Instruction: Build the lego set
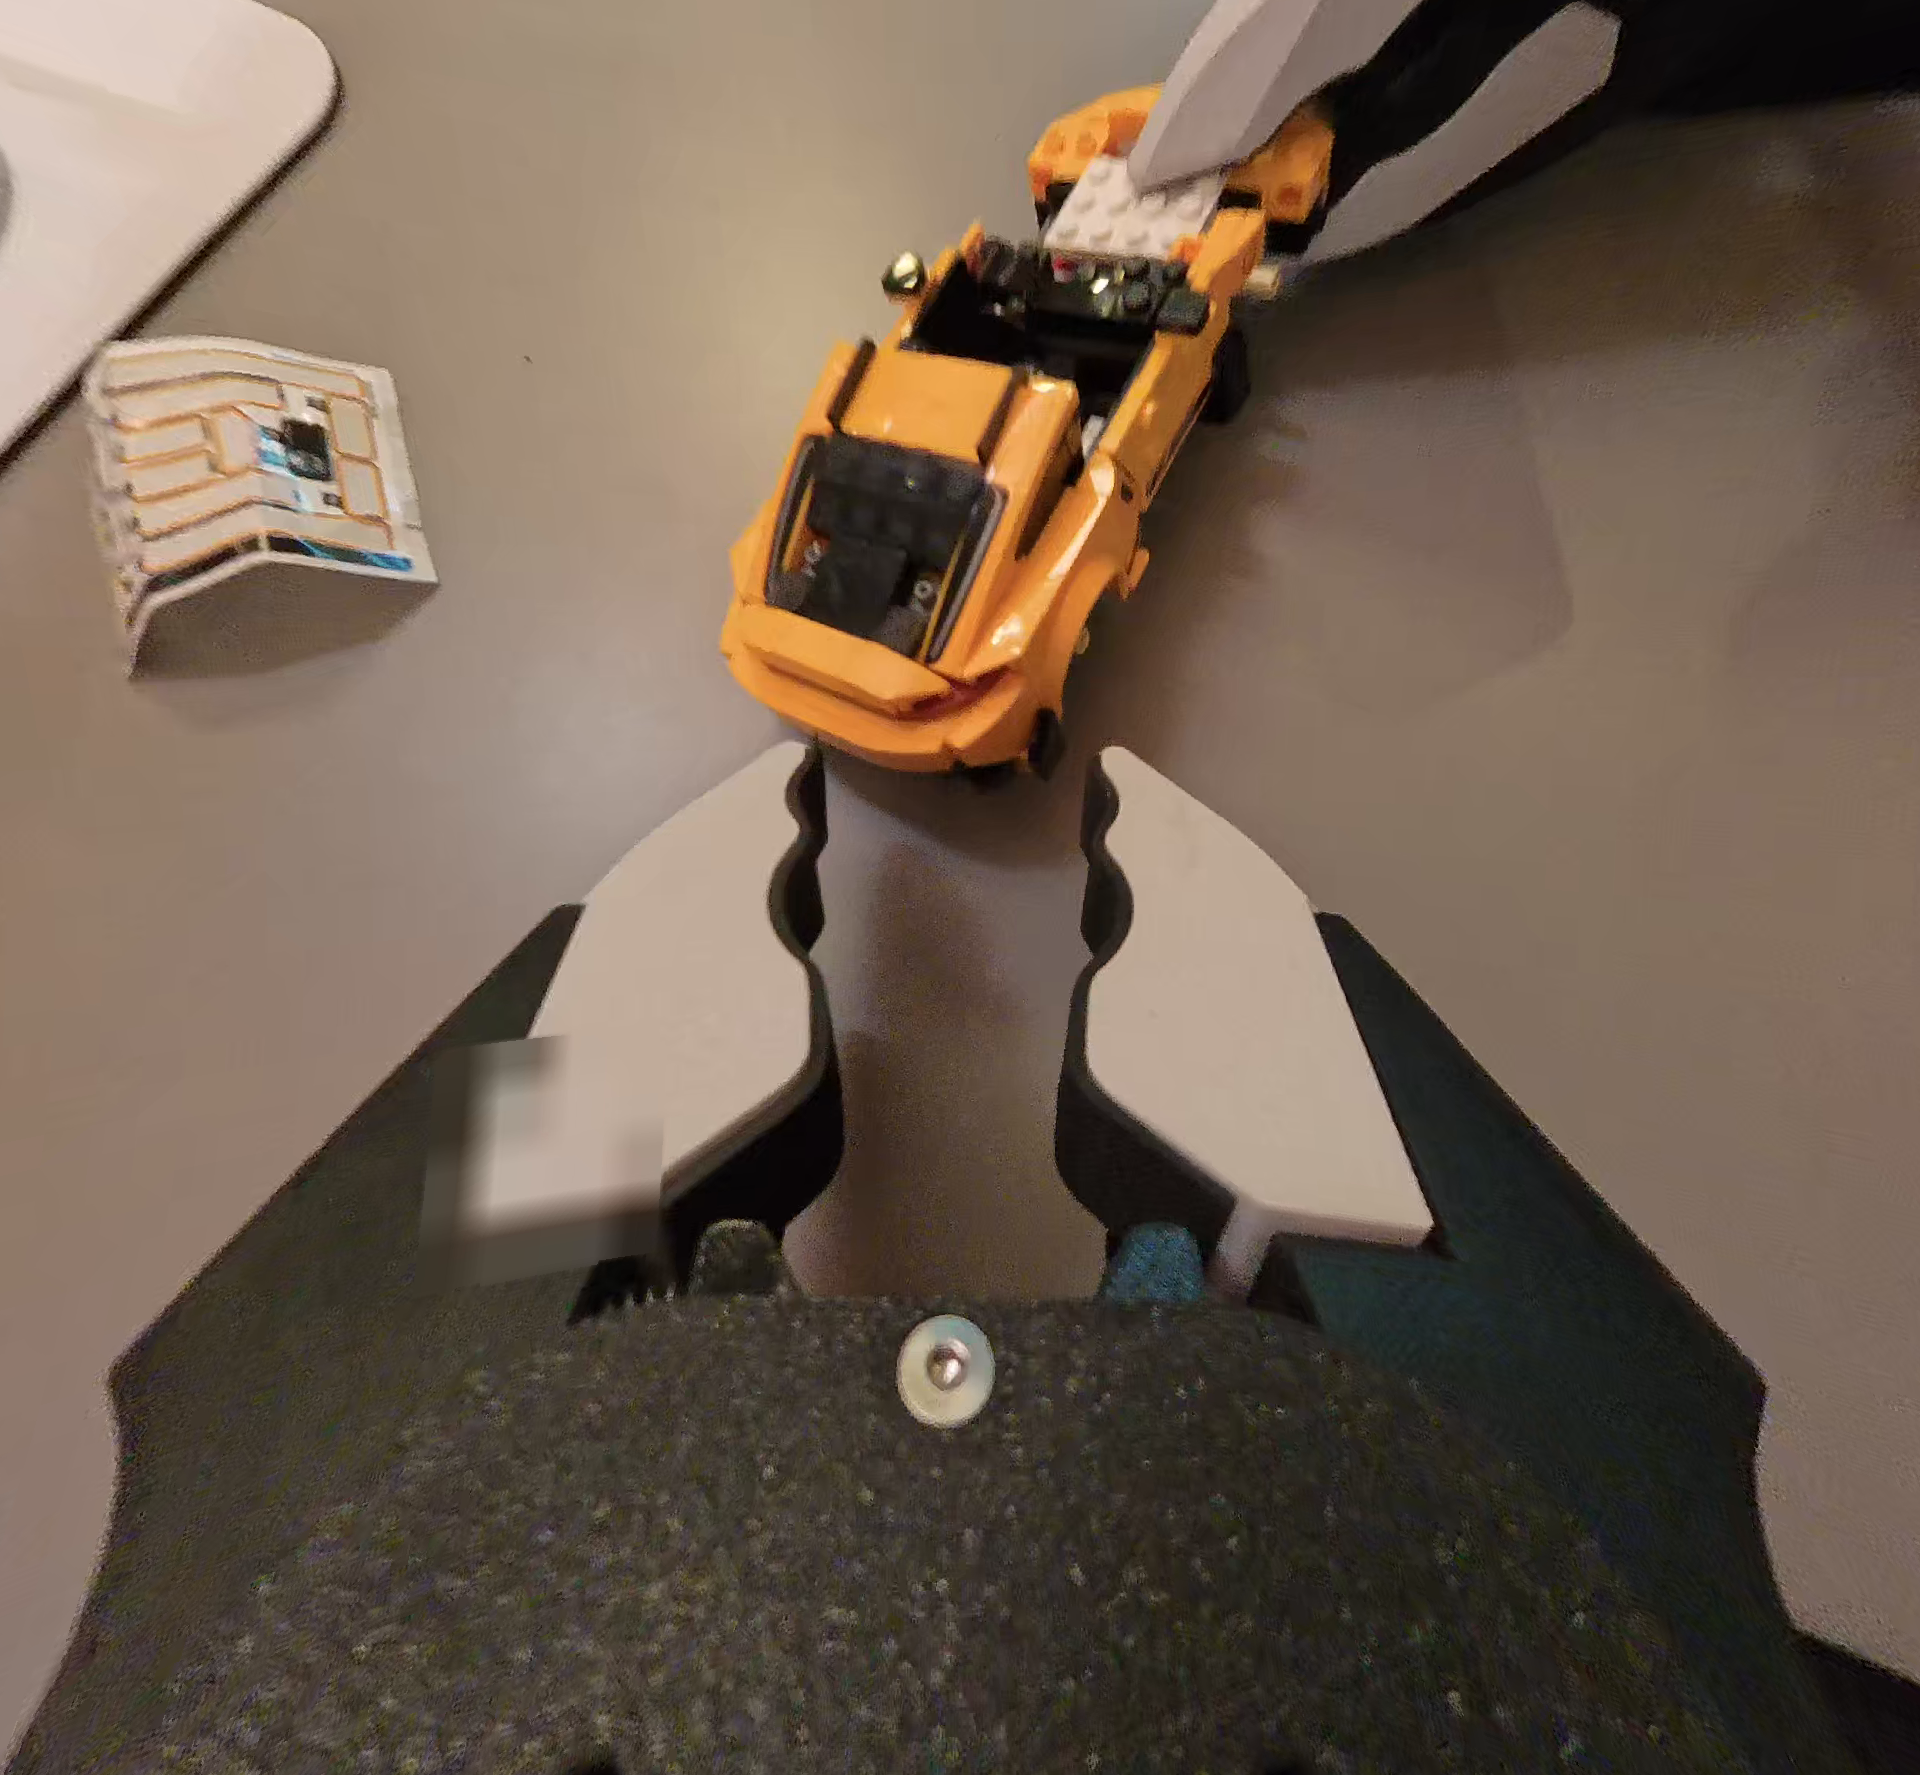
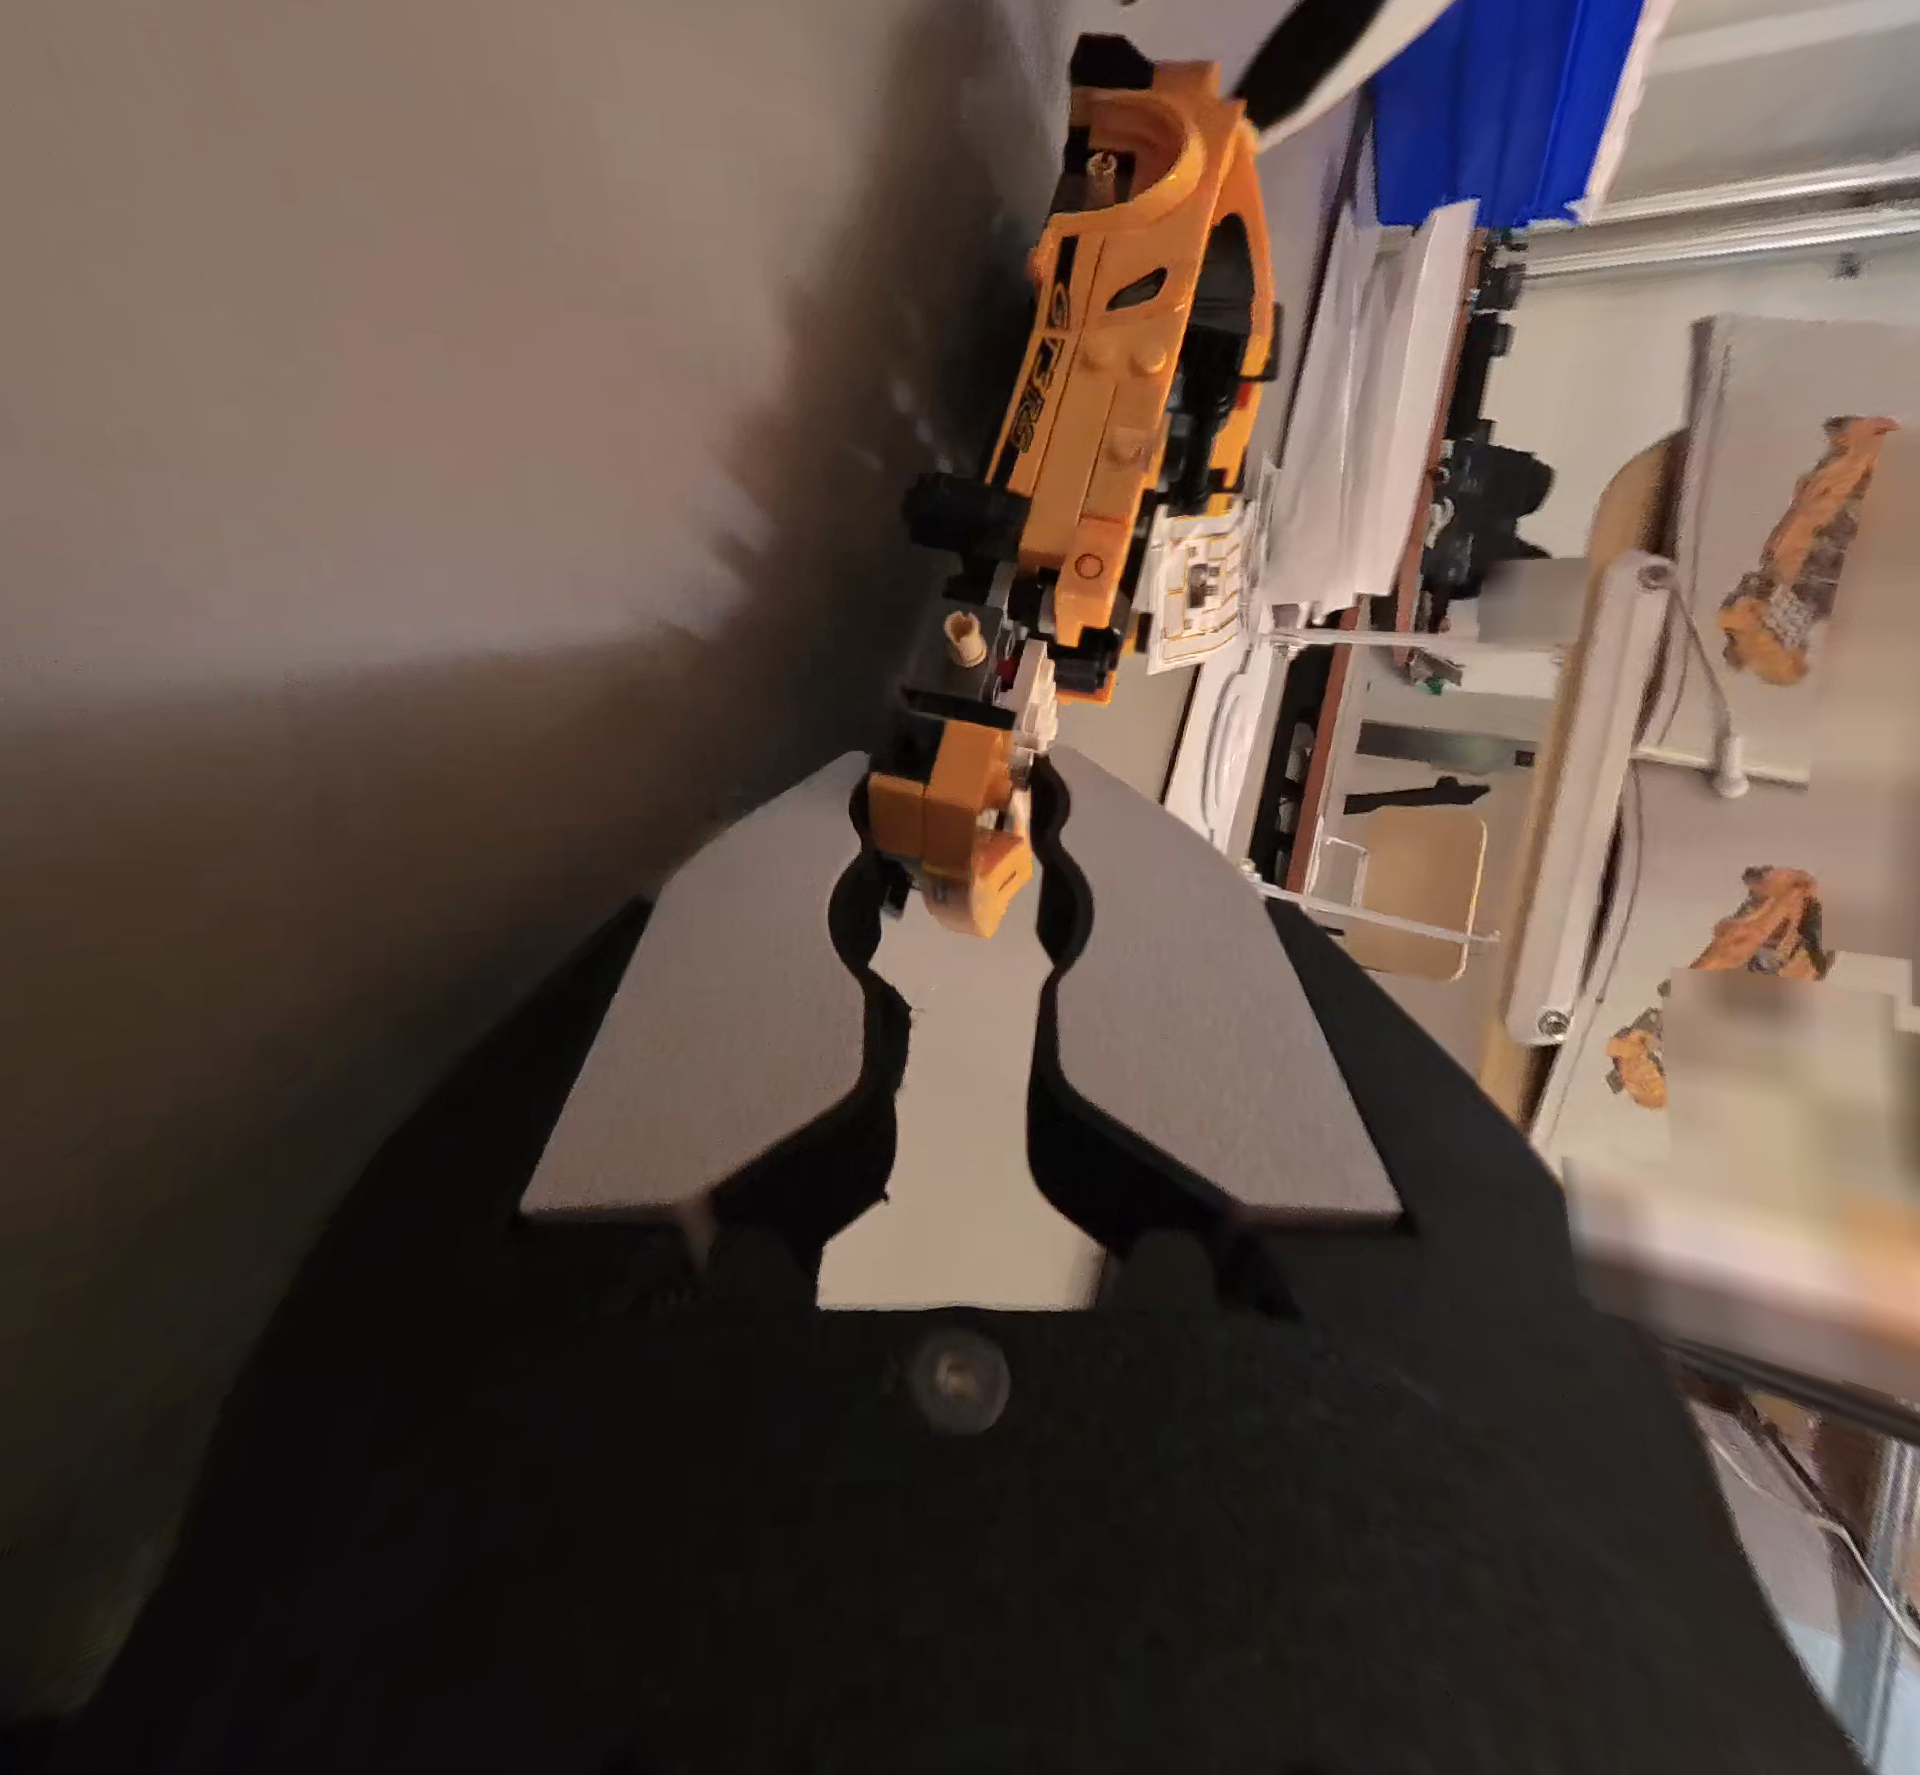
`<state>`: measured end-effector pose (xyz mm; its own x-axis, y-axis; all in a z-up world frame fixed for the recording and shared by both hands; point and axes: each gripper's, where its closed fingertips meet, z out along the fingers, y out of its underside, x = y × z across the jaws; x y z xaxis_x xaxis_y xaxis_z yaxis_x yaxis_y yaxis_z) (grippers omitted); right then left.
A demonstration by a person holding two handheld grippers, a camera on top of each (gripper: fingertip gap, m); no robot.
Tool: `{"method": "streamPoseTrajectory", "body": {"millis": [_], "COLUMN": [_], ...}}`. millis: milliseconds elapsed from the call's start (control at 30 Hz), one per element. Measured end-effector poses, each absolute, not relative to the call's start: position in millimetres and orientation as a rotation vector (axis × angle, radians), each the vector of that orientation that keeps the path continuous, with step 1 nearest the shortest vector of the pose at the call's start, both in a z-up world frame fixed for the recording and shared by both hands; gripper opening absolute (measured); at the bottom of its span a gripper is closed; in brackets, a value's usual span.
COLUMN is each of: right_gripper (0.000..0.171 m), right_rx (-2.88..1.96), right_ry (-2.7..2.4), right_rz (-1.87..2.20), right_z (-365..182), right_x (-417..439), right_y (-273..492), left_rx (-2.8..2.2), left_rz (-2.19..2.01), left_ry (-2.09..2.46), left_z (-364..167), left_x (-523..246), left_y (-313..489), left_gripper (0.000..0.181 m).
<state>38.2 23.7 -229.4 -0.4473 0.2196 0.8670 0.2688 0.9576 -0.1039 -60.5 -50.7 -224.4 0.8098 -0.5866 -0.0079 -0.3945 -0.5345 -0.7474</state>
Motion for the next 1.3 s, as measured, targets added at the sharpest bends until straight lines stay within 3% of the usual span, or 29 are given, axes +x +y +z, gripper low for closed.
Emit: {"method": "streamPoseTrajectory", "body": {"millis": [133,333,567,867,1300], "right_gripper": [0.035,0.057,0.058,0.076,0.067], "right_rx": [-0.34,-0.707,-1.179,-1.454,-1.374], "right_ry": [-2.124,-2.248,-2.096,-2.101,-2.095], "right_rz": [-0.012,0.328,0.677,0.863,0.843], "right_z": [-232.1,-230.2,-225.4,-241.9,-242.3], "right_x": [42.8,66.3,73.9,63.8,48.9], "right_y": [26.6,21.0,37.2,40.5,39.7], "left_rx": [-2.17,-2.191,-2.191,-2.181,-2.204], "left_rz": [-0.278,-0.25,-0.226,-0.253,-0.163], "left_ry": [0.677,0.686,0.68,0.672,0.671], "left_z": [-223.4,-231.7,-234.6,-238.6,-246.6], "left_x": [-57.0,-52.8,-52.1,-45.0,-55.4], "left_y": [-40.8,-37.8,-33.9,-22.3,-24.2], "left_gripper": [0.061,0.061,0.064,0.071,0.067]}}
